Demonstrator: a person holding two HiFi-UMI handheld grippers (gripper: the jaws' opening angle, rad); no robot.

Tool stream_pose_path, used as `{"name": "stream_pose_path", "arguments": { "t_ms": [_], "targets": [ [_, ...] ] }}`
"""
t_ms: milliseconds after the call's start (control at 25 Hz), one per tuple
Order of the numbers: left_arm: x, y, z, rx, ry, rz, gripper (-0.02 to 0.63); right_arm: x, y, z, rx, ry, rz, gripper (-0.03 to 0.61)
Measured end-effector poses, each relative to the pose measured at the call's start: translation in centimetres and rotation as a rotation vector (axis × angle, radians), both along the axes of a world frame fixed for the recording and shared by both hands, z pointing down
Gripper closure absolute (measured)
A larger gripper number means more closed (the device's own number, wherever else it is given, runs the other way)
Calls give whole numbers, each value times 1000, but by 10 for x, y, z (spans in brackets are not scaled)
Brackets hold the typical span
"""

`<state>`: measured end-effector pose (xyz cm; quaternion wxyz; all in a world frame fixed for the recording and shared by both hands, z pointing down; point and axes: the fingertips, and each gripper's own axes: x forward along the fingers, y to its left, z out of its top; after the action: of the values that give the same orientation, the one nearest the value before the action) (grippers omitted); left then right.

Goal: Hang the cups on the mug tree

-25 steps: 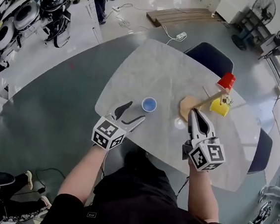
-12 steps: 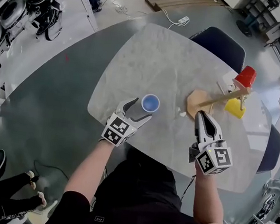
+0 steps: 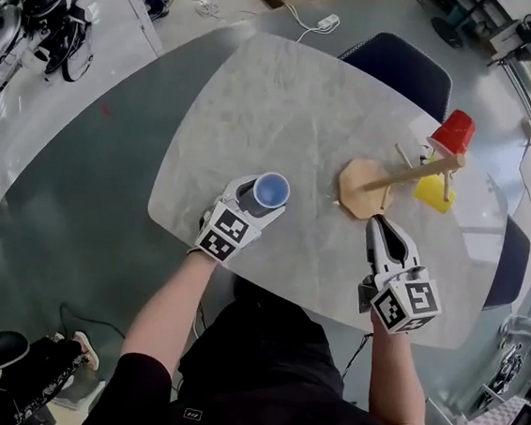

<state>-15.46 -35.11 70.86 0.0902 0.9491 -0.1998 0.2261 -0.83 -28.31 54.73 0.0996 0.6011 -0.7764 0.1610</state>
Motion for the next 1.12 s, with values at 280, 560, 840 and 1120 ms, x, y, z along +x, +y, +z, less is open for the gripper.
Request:
{"name": "stream_pose_path", "arguments": {
  "t_ms": [280, 560, 840, 1120],
  "targets": [
    [15, 27, -54, 4, 55, 13, 307, 13, 22, -42, 13, -10, 39, 541],
    [31, 58, -109, 22, 93, -21, 307, 33, 47, -86, 89, -3, 34, 541],
    [57, 84, -152, 53, 69, -134, 307, 68, 84, -92, 113, 21, -56, 541],
    [104, 119, -177, 69, 64, -296, 307, 127, 128, -99, 137, 20, -165, 541]
  ]
}}
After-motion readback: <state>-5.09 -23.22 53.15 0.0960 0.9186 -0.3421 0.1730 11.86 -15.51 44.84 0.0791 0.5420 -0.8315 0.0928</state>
